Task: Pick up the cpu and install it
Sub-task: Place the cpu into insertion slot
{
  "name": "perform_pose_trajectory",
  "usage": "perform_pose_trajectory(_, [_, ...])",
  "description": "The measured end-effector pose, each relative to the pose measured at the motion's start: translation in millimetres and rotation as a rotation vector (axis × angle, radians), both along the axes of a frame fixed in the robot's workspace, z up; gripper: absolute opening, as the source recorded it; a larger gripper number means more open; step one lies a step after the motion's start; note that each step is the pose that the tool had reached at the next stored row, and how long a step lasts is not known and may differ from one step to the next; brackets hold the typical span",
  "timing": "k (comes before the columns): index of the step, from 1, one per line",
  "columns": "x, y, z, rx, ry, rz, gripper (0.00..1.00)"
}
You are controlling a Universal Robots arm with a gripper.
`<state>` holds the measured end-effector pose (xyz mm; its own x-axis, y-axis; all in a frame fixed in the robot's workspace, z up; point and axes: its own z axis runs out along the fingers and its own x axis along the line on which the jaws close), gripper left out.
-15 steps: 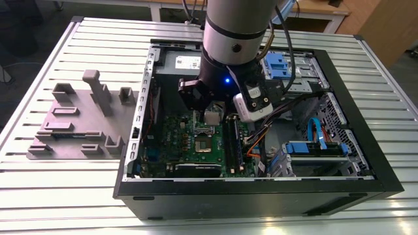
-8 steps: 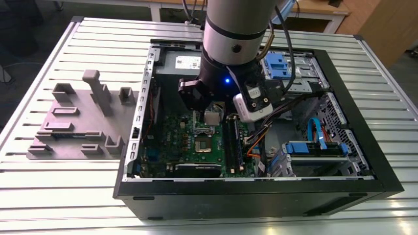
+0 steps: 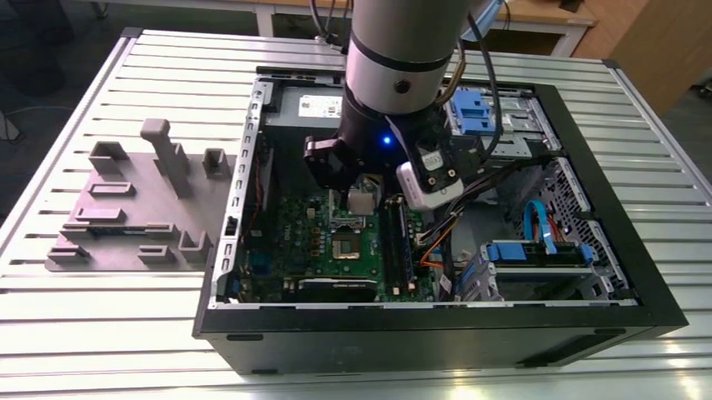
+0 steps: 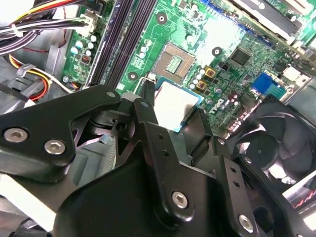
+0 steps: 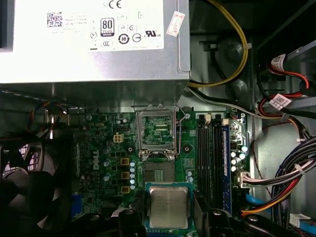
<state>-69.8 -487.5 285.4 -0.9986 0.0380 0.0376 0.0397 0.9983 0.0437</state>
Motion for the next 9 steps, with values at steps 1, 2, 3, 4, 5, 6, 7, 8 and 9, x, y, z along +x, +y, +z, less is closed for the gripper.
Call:
perform_pose_trajectory(1, [0.1,-0.8,-1.6,0.0002,-0.0002,0.000,0.47])
perform_pose_trajectory(2, [0.2,-1.6,-3.5,0.0004,-0.0003,0.000,0.47])
perform_pose_trajectory(3, [0.4,-2.2,-5.2,0.0001,-0.0002,-0.001,0.47])
perform_pose_trajectory(4, [0.3,-2.5,-7.1,0.0001,-0.0002,-0.003,0.47])
perform_pose_trajectory(5, [0.3,-2.6,-9.0,0.0001,-0.0002,-0.011,0.47])
perform_pose_trajectory(6, [0.3,-2.6,-10.8,0.0002,-0.0002,-0.019,0.47])
perform_pose_trajectory(7, [0.3,-2.6,-12.5,0.0002,-0.0002,-0.022,0.47])
perform_pose_trajectory(8, [0.4,-2.6,-14.4,0.0002,-0.0002,-0.023,0.47])
perform_pose_trajectory(9, [0.3,-2.6,-16.1,0.0001,-0.0002,-0.023,0.47])
